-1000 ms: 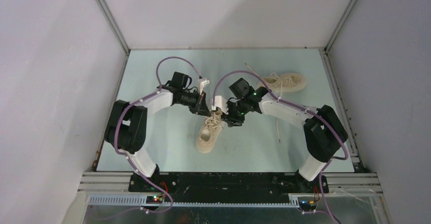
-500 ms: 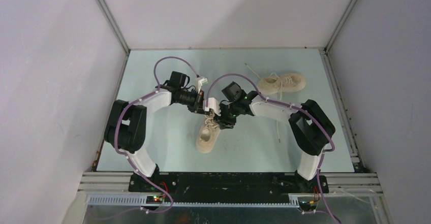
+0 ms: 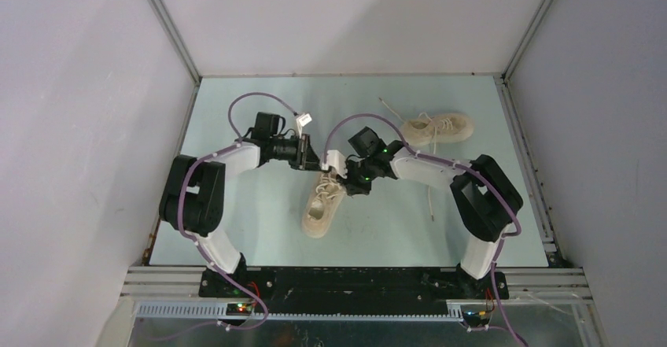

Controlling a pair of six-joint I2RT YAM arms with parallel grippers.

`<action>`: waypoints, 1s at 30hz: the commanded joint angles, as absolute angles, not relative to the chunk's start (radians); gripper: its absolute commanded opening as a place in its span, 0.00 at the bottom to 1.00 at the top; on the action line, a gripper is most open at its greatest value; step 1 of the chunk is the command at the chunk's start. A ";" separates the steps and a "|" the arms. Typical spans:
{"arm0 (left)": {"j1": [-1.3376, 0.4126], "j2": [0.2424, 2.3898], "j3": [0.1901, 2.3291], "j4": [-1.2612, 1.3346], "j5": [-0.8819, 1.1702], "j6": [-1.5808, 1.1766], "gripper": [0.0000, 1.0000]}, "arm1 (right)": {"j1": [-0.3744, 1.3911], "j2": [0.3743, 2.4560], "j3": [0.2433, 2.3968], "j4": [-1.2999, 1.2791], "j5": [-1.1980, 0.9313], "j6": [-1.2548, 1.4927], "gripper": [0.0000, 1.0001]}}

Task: Tie the shoes
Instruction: Tie the shoelace on the shoe.

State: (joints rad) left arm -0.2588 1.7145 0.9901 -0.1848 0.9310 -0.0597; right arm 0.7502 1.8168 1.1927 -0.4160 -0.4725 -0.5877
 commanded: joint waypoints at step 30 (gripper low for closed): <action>-0.246 1.751 1.413 -0.965 0.769 1.204 0.47 | 0.716 1.652 1.111 -0.589 -0.490 -0.678 0.00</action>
